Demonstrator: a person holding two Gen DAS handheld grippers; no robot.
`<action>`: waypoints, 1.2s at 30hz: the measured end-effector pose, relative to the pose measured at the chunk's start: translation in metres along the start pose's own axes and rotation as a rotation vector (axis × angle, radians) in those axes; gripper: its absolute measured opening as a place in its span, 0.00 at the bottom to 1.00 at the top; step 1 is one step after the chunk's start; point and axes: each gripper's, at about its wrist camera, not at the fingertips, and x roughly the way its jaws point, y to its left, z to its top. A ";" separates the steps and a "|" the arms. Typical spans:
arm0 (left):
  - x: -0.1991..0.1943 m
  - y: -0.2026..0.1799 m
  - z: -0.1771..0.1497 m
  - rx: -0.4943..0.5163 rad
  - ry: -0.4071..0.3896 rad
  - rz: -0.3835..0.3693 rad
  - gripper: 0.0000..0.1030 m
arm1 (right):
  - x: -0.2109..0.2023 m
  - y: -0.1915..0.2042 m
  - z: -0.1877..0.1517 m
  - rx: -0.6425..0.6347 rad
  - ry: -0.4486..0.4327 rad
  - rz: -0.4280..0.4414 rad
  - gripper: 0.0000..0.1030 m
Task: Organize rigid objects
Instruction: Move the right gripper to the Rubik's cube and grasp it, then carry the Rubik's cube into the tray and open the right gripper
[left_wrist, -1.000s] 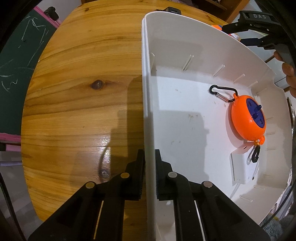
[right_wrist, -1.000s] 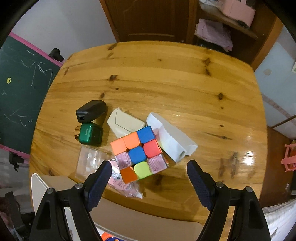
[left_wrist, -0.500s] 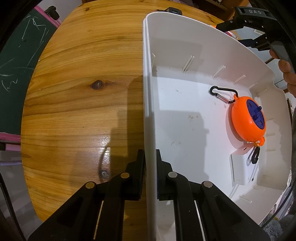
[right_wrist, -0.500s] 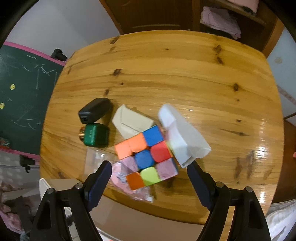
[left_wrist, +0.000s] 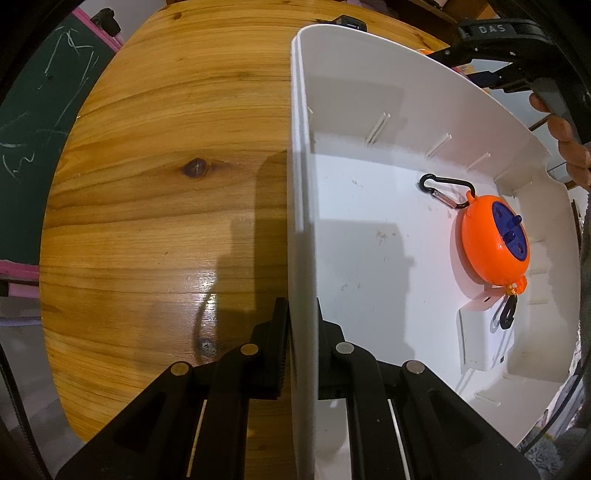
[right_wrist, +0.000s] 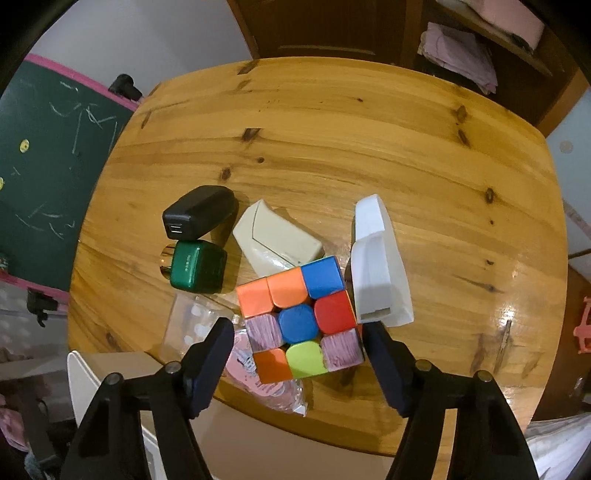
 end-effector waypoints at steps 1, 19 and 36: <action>-0.001 0.000 -0.001 -0.001 0.000 -0.001 0.10 | 0.002 0.001 0.001 -0.005 0.003 -0.009 0.70; -0.001 0.001 -0.002 -0.007 0.000 -0.005 0.10 | 0.001 0.002 -0.002 0.027 -0.034 -0.059 0.59; -0.004 0.003 -0.004 -0.023 -0.013 -0.009 0.10 | -0.097 0.025 -0.039 0.019 -0.222 0.024 0.59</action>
